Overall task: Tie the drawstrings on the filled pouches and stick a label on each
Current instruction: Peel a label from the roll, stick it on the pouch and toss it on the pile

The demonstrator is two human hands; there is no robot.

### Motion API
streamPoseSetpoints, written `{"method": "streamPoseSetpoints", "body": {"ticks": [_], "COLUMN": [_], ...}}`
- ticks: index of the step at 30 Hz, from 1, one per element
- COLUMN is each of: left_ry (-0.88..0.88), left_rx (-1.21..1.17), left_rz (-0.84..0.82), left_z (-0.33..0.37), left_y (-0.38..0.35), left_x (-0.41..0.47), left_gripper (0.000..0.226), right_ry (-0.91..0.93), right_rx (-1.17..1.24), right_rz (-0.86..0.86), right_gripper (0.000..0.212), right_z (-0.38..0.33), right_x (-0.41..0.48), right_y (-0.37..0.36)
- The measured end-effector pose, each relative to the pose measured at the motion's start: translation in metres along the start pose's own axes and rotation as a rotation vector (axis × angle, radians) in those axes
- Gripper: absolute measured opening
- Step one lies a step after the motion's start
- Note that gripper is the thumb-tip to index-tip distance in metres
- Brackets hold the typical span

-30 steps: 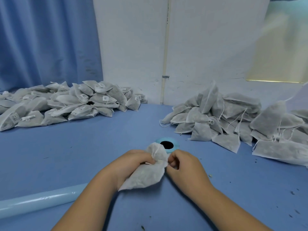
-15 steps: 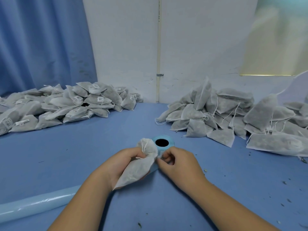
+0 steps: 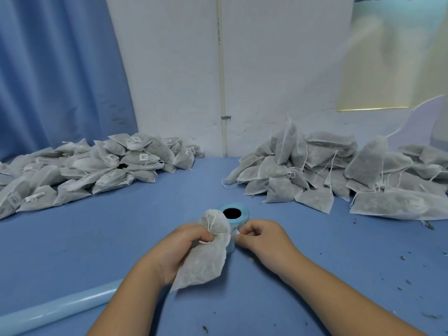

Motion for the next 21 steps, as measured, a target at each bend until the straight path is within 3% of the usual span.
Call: {"method": "streamPoseSetpoints", "body": {"ticks": [5, 7, 9, 11, 14, 17, 21], "left_ry": [-0.053, -0.122, -0.172, -0.198, -0.194, -0.216, -0.242], "left_rx": [-0.02, -0.038, -0.043, -0.023, 0.039, 0.104, 0.185], "left_rz": [0.078, 0.11, 0.098, 0.033, -0.058, -0.141, -0.2], "left_z": [0.004, 0.006, 0.005, 0.003, -0.005, -0.009, -0.011], "left_y": [-0.005, -0.012, -0.02, -0.034, -0.056, -0.07, -0.072], "left_x": [-0.005, -0.007, -0.009, -0.014, -0.016, -0.018, -0.019], "left_gripper": [0.02, 0.002, 0.022, 0.03, 0.015, 0.013, 0.016], "right_ry": [0.019, 0.021, 0.012, 0.031, 0.1, 0.106, 0.096], "right_rx": [-0.212, -0.183, -0.002, 0.385, 0.883, 0.93, 0.833], "right_rz": [0.096, 0.13, 0.133, 0.008, -0.31, -0.515, -0.47], "right_gripper": [0.012, 0.01, 0.009, 0.005, 0.008, 0.014, 0.029], "right_z": [-0.004, -0.007, -0.012, -0.023, -0.041, -0.046, -0.035], "right_x": [-0.012, -0.022, -0.033, -0.044, -0.057, -0.066, -0.063], "right_y": [0.025, 0.042, 0.059, 0.072, 0.077, 0.061, 0.046]}}
Point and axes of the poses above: each hand's wrist, its own x-axis towards the middle knuckle, its own y-axis out of the back of the hand, z = x × y, the point moved 3 cm from there along x, towards the middle knuckle, and after that the axes turned 4 degrees about -y, right-handed, at the moved point
